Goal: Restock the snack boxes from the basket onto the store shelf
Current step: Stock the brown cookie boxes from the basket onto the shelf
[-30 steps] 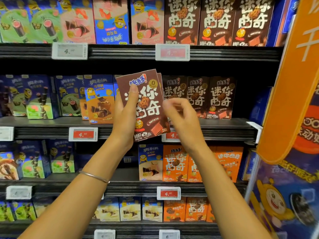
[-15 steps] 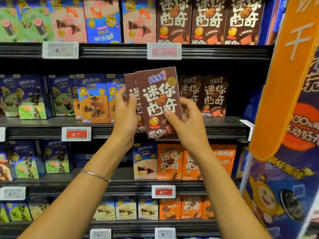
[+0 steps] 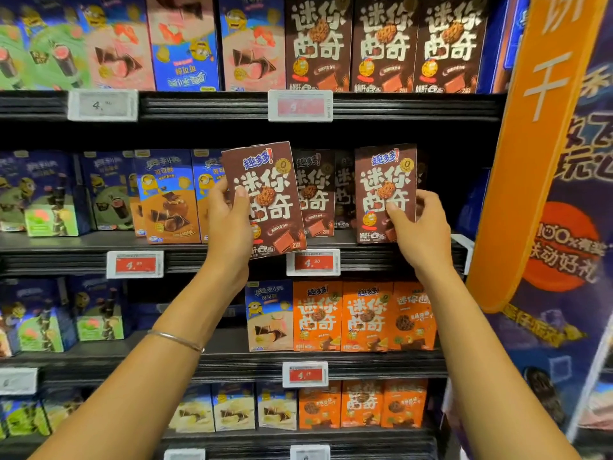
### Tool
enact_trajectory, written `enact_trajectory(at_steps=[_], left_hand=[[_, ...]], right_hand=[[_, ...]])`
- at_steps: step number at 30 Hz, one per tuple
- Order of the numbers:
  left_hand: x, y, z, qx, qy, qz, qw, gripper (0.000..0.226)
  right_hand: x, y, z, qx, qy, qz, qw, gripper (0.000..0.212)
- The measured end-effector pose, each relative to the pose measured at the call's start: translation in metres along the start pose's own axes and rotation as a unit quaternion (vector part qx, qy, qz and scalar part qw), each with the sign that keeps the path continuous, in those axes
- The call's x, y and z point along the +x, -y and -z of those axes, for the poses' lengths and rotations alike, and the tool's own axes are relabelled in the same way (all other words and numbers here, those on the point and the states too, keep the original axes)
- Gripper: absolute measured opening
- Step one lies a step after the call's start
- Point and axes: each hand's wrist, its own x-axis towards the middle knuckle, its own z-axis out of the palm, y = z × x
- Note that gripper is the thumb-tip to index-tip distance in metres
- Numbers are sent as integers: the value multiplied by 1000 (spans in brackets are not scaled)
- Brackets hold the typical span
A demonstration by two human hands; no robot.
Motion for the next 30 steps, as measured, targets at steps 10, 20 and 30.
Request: enact_trajectory(at_steps=[10, 20, 30], left_hand=[[-3, 5, -7, -13, 15, 1, 1000, 33], [-11, 5, -17, -6, 47, -1, 999, 36], [-22, 2, -54, -34, 77, -11, 996, 31]], right_hand=[[19, 1, -23, -171, 21, -10, 985, 51], [16, 14, -43, -212, 13, -14, 977, 56], [-38, 47, -12, 125, 136, 80, 979, 54]])
